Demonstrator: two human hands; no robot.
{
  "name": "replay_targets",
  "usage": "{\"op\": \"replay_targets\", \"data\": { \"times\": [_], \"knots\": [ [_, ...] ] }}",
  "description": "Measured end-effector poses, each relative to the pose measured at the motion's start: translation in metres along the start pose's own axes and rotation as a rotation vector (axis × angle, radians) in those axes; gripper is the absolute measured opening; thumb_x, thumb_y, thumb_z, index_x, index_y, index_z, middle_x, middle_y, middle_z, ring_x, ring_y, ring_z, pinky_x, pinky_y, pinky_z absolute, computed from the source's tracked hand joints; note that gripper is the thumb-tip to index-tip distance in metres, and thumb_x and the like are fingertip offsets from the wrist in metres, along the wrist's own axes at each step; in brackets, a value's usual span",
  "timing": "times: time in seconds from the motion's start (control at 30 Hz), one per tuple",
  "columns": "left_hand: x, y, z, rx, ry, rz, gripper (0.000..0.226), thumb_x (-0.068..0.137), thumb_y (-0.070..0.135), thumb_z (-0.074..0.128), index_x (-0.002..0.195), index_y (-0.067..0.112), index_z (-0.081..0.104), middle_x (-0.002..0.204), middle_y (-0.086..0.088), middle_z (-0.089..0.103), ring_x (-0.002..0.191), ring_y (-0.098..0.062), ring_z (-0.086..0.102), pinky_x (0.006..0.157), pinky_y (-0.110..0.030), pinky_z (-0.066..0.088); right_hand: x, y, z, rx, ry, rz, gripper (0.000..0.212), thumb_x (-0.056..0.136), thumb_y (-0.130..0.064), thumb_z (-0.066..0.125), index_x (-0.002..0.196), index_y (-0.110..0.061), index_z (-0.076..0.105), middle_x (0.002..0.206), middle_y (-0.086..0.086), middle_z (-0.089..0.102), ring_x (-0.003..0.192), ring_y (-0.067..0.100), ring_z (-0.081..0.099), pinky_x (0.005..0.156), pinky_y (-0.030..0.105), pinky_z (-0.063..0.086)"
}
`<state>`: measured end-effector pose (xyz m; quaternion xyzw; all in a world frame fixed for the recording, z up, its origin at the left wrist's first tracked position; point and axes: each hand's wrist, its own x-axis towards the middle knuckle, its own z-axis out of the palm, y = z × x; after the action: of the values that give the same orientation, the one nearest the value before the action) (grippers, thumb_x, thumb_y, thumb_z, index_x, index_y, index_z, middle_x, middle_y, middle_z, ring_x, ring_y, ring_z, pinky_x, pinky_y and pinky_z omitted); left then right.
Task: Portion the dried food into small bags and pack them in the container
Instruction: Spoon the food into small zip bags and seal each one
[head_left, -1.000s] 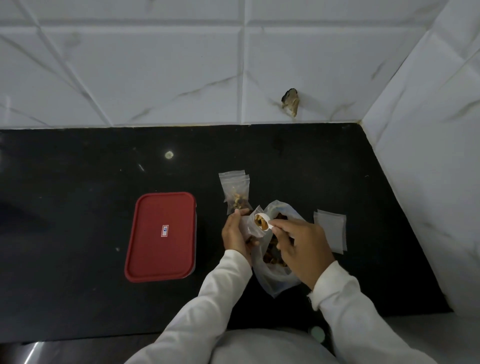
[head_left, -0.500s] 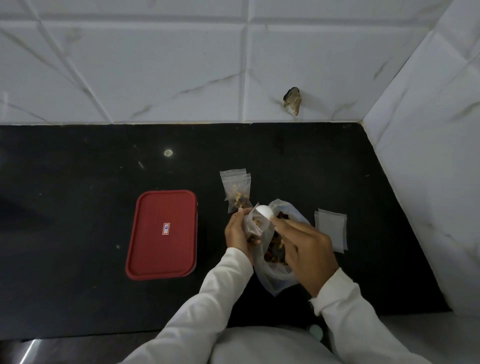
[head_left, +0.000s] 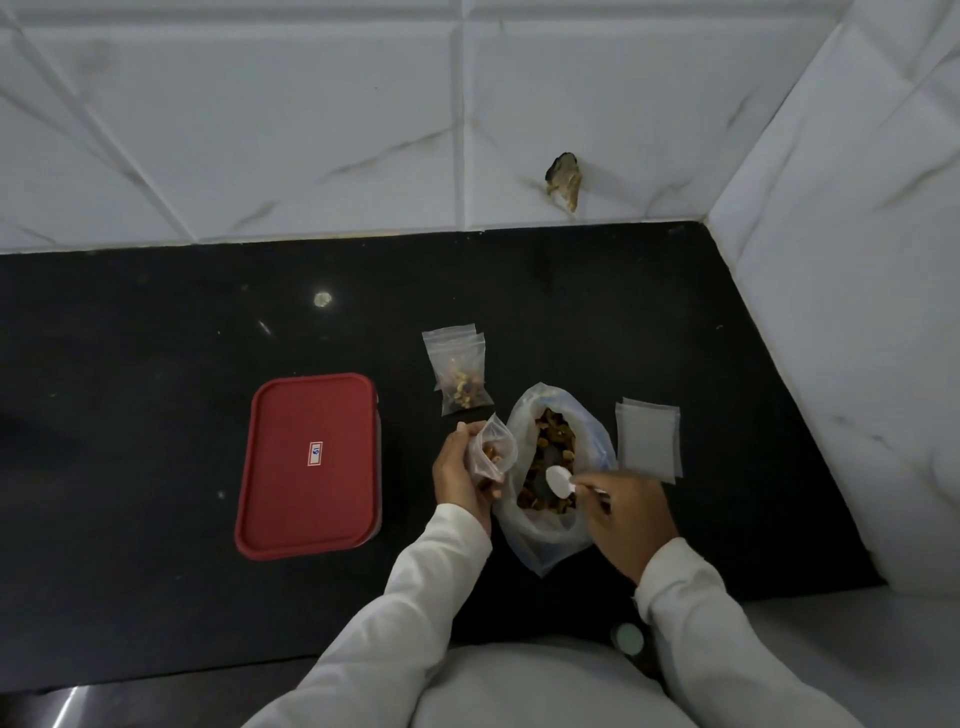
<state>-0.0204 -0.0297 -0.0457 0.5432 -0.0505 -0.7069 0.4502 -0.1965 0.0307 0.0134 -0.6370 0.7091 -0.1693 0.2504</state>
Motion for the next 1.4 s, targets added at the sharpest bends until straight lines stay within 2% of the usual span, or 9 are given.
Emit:
{"op": "replay_targets", "data": {
  "times": [0.1,0.23,0.4,0.5,0.67,0.9,1.2,1.3,1.4],
  "knots": [
    [-0.003,-0.004,-0.002,0.021,0.018,0.001,0.037,0.098,0.046,0.05,0.107,0.015,0.069,0.078,-0.005,0.064,0.054,-0.015,0.056,0.04,-0.024,0.037,-0.002,-0.005,0.006,-0.034,-0.071,-0.014,0.022,0.089,-0.007,0.058,0.1,-0.013,0.076,0.088,0.007,0.073,0.084,0.027,0.066,0.077,0.037,0.05],
    [-0.007,-0.009,0.007,0.011,0.045,0.008,0.037,0.097,0.046,0.05,0.106,0.015,0.069,0.077,-0.004,0.064,0.054,-0.014,0.054,0.04,-0.022,0.037,0.004,-0.005,0.009,0.07,-0.215,0.064,0.021,0.091,-0.009,0.06,0.079,-0.019,0.072,0.077,-0.003,0.067,0.082,0.018,0.062,0.084,0.034,0.05],
    [-0.008,-0.011,0.017,-0.053,0.088,-0.008,0.032,0.095,0.045,0.053,0.092,0.019,0.071,0.071,-0.002,0.064,0.053,-0.014,0.056,0.042,-0.023,0.039,0.016,-0.003,0.006,0.177,-0.27,0.158,0.017,0.09,-0.014,0.063,0.095,-0.022,0.077,0.093,-0.01,0.073,0.087,0.003,0.065,0.074,0.002,0.043],
    [-0.006,-0.012,0.018,-0.115,0.104,-0.029,0.032,0.093,0.046,0.055,0.089,0.019,0.073,0.074,-0.004,0.067,0.065,-0.018,0.062,0.055,-0.027,0.047,0.021,-0.01,0.002,0.364,-0.337,0.319,0.016,0.09,-0.013,0.064,0.095,-0.02,0.076,0.086,-0.007,0.075,0.073,0.003,0.067,0.07,0.008,0.049],
    [-0.008,-0.009,0.016,-0.155,0.086,-0.071,0.032,0.091,0.048,0.056,0.079,0.02,0.064,0.064,-0.001,0.054,0.047,-0.013,0.049,0.04,-0.019,0.039,0.022,-0.008,-0.01,0.473,-0.407,0.468,0.015,0.091,-0.009,0.062,0.094,-0.016,0.076,0.083,0.002,0.075,0.067,0.008,0.064,0.06,0.013,0.049],
    [-0.012,-0.002,0.016,-0.188,0.018,-0.047,0.032,0.095,0.045,0.053,0.084,0.017,0.064,0.06,-0.002,0.052,0.039,-0.013,0.04,0.035,-0.019,0.03,0.02,-0.006,-0.014,0.633,-0.356,0.56,0.017,0.091,-0.009,0.062,0.089,-0.019,0.075,0.084,0.003,0.076,0.072,0.012,0.063,0.07,0.023,0.054],
    [-0.011,0.009,0.011,-0.18,-0.002,0.014,0.031,0.095,0.043,0.054,0.097,0.015,0.069,0.07,-0.003,0.06,0.044,-0.013,0.048,0.036,-0.018,0.034,0.01,-0.024,-0.052,0.911,-0.19,0.519,0.017,0.091,-0.004,0.059,0.096,-0.007,0.075,0.085,0.012,0.074,0.066,0.014,0.056,0.063,0.025,0.047],
    [-0.01,0.014,0.013,-0.163,0.007,0.024,0.032,0.095,0.043,0.055,0.103,0.016,0.07,0.077,-0.004,0.064,0.051,-0.013,0.054,0.04,-0.02,0.041,0.008,-0.046,-0.063,0.915,-0.156,0.369,0.018,0.091,-0.008,0.061,0.097,-0.016,0.075,0.084,0.007,0.074,0.069,0.015,0.058,0.064,0.025,0.049],
    [-0.009,0.015,0.015,-0.145,0.006,0.048,0.036,0.095,0.043,0.054,0.111,0.014,0.068,0.083,-0.005,0.064,0.058,-0.013,0.057,0.043,-0.02,0.044,0.006,-0.066,-0.059,0.678,-0.022,0.06,0.018,0.092,-0.017,0.063,0.103,-0.025,0.074,0.076,-0.002,0.072,0.067,0.006,0.064,0.065,0.019,0.053]
  ]
}}
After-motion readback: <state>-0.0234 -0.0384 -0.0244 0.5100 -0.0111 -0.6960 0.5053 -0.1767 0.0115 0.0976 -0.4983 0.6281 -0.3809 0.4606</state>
